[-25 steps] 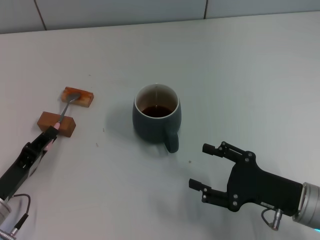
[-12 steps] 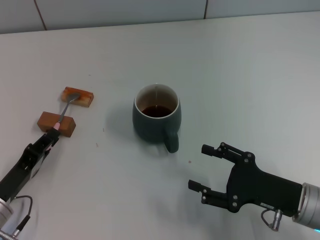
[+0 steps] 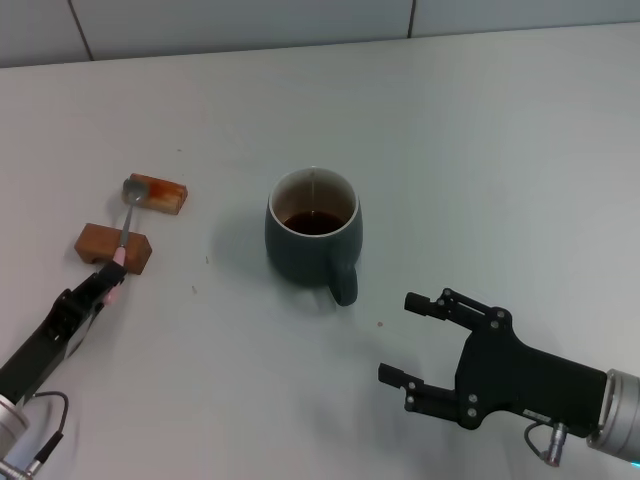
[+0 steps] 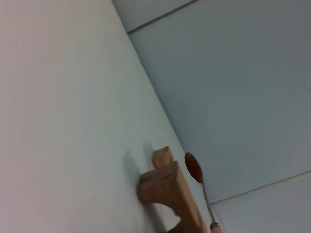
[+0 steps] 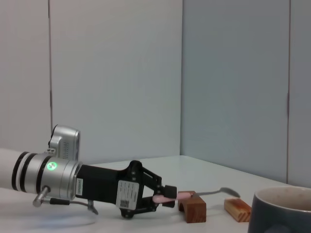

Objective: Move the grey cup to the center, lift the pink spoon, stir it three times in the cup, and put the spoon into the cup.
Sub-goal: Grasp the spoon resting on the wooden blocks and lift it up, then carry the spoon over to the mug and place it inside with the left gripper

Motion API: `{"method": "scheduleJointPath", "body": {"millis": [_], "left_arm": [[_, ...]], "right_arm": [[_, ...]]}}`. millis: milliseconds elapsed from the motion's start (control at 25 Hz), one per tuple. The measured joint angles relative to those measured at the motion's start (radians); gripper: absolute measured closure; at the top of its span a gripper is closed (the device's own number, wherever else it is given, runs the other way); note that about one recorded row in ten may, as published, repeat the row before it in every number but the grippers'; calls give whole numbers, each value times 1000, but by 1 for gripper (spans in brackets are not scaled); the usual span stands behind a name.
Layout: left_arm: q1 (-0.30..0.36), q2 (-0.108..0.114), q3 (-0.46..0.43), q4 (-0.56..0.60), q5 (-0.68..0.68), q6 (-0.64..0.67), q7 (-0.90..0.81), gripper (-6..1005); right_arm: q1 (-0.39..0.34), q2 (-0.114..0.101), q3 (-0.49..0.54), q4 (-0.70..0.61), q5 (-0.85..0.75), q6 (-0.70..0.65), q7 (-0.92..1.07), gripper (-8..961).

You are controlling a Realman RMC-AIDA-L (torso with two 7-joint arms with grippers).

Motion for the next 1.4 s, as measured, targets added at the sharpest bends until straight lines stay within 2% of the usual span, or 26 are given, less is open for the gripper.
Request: {"method": "scheduleJointPath", "body": {"millis": [80,200,360,400,440,480,520,560,600,720,760,800,840,920,960,1000,1160,1280,1320,1360,1400], "left_arm": [[-3,1,5,3,0,10,0,867],[-36,5,54,75,3,78,-4,867],[-92,6,192,287,5,112,-66,866],[-104,7,245,370,8,115,-93,866],[-104,7,245,370,8,115,-93,866],[-111,9,280,429,11,117,-114,866],[-124,18,391,660,54,134,-205,866],[-125,19,396,672,57,135,-207,866],[-131,26,440,808,95,154,-255,866],[-156,44,481,1059,184,222,-328,866],[-171,48,483,1142,220,262,-344,866],[-205,53,486,1286,289,348,-358,866],[-205,53,486,1286,289,348,-358,865],[-238,50,494,1397,354,412,-361,865],[-238,50,494,1397,354,412,-361,865],[-298,29,515,1539,461,489,-362,865],[-357,11,581,1622,566,554,-360,865],[-384,7,664,1650,620,565,-362,865],[-384,7,664,1650,620,565,-362,865],[-406,4,730,1666,671,564,-360,865],[-418,3,745,1670,687,565,-360,864]], "right_arm": [[0,0,0,0,0,0,0,166],[-3,0,0,0,0,0,0,166],[-5,0,0,-1,0,0,0,166],[-5,0,0,-3,0,-3,0,166],[-5,0,0,-3,0,-3,0,166],[-5,0,0,-5,0,-6,0,166],[-5,0,0,-7,0,-9,0,166],[-5,0,0,-9,0,-12,0,166],[-5,0,0,-11,1,-18,0,166],[-5,0,1,-12,3,-23,0,166],[-5,0,2,-14,4,-25,0,166],[-5,0,4,-15,4,-29,0,167],[-5,0,4,-15,4,-29,0,167],[-5,0,5,-16,4,-33,0,167],[-5,0,5,-16,4,-36,0,167],[-5,0,6,-17,5,-39,0,167],[-7,1,8,-17,6,-40,0,167],[-12,2,11,-17,8,-41,-1,167],[-12,2,11,-17,8,-41,-1,167],[-12,3,11,-17,8,-41,-2,167],[-13,3,11,-17,8,-42,-2,167]]}}
